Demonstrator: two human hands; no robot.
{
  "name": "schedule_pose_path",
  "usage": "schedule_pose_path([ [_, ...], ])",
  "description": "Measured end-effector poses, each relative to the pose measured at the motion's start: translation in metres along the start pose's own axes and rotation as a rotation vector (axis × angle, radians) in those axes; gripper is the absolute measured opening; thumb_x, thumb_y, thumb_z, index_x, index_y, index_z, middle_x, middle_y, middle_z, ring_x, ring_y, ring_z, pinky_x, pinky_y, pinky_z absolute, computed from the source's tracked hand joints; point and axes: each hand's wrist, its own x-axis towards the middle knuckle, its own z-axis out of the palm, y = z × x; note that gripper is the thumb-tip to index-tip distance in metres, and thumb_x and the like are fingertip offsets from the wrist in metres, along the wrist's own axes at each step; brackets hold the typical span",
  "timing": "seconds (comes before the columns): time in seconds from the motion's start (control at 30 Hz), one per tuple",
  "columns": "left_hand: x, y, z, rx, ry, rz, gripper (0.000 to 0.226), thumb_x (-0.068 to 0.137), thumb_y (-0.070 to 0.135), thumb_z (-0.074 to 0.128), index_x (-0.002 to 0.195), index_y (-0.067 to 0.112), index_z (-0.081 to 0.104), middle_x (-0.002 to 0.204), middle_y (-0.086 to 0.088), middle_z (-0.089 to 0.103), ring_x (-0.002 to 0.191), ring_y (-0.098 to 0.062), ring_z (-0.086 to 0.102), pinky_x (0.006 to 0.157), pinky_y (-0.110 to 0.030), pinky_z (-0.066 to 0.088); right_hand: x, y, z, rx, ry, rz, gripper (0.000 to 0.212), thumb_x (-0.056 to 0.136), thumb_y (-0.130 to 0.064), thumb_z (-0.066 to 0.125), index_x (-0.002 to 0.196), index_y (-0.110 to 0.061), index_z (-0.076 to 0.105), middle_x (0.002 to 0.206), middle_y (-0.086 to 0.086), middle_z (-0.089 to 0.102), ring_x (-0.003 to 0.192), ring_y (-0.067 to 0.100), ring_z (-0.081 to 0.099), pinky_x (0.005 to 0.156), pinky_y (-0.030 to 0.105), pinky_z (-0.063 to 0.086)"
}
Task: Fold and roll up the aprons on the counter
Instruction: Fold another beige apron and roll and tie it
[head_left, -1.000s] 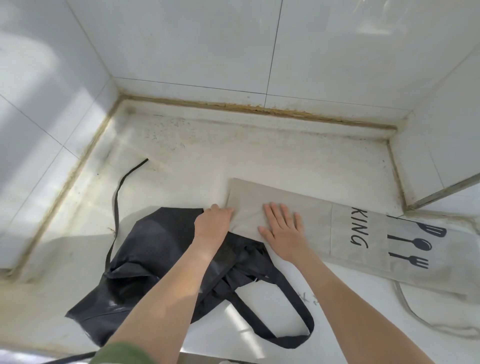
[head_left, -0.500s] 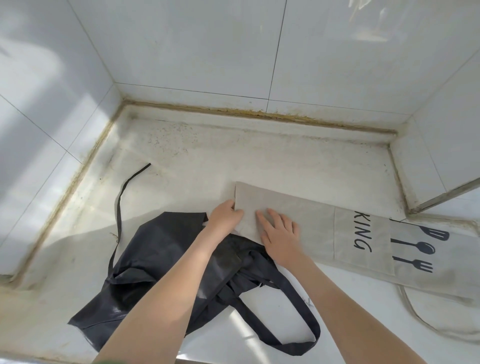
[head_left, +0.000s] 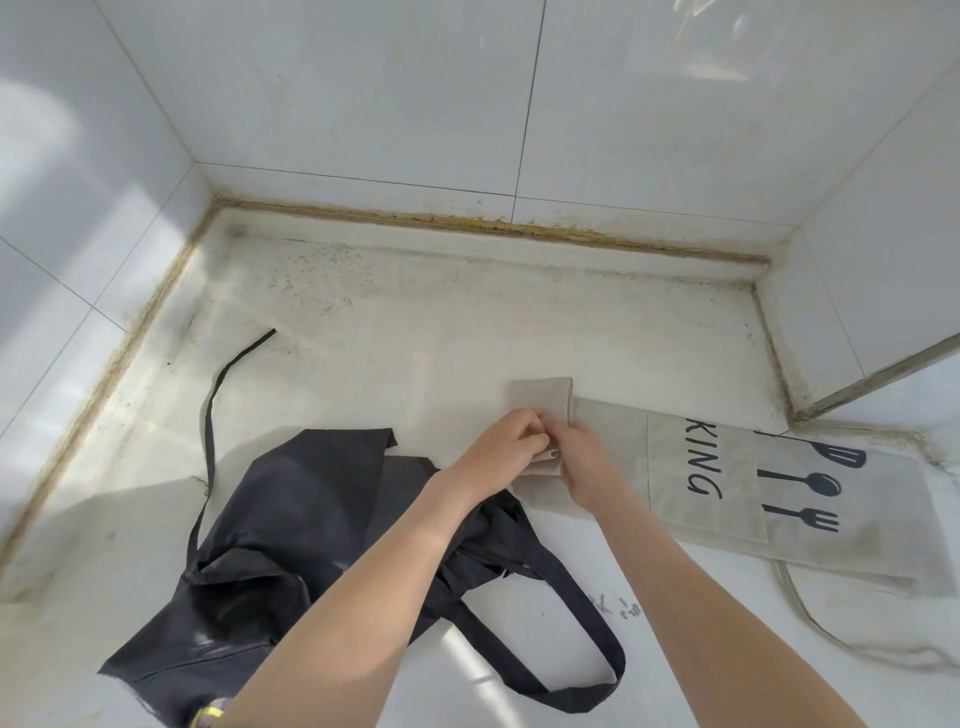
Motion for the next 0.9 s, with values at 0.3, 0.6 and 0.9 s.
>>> schedule_pose_path([
  [0.3,0.014,-0.031,0.01,0.806,-0.071,0.148,0.056,0.102,0.027,0.03,0.154,0.024,0.008,0.16,-0.001,-0.014,0.145,-0.012,-0.019,0.118,-0.039,-0.012,0.0,0.017,-0.014,-0.474,0.137,-0.202,0.036,0.093,-0.019,0.056,0.121,-0.016,0.033,0.091,-0.001,0.054,0.074,0.011,0.054,0.054,0.019,0.037],
  [0.6,0.02,-0.043,0.011,1.138,-0.264,0.145,0.07,0.098,0.051,0.031,0.15,0.036,-0.014,0.154,0.0,-0.031,0.14,-0.015,-0.033,0.114,-0.042,-0.021,0.004,0.061,-0.032,-1.152,0.402,-0.801,0.04,0.09,-0.024,0.048,0.129,-0.016,0.045,0.094,0.008,0.059,0.078,0.028,0.061,0.068,0.039,0.051],
  [0.9,0.022,-0.019,0.009,0.036,0.492,-0.233,0.017,0.089,0.017,0.052,0.104,0.01,0.051,0.102,-0.003,0.051,0.08,-0.018,0.053,0.068,-0.026,0.043,0.008,0.058,-0.028,-1.312,0.477,-0.751,0.056,0.079,-0.024,0.035,0.123,-0.002,0.061,0.077,0.008,0.055,0.06,0.024,0.056,0.053,0.031,0.048],
])
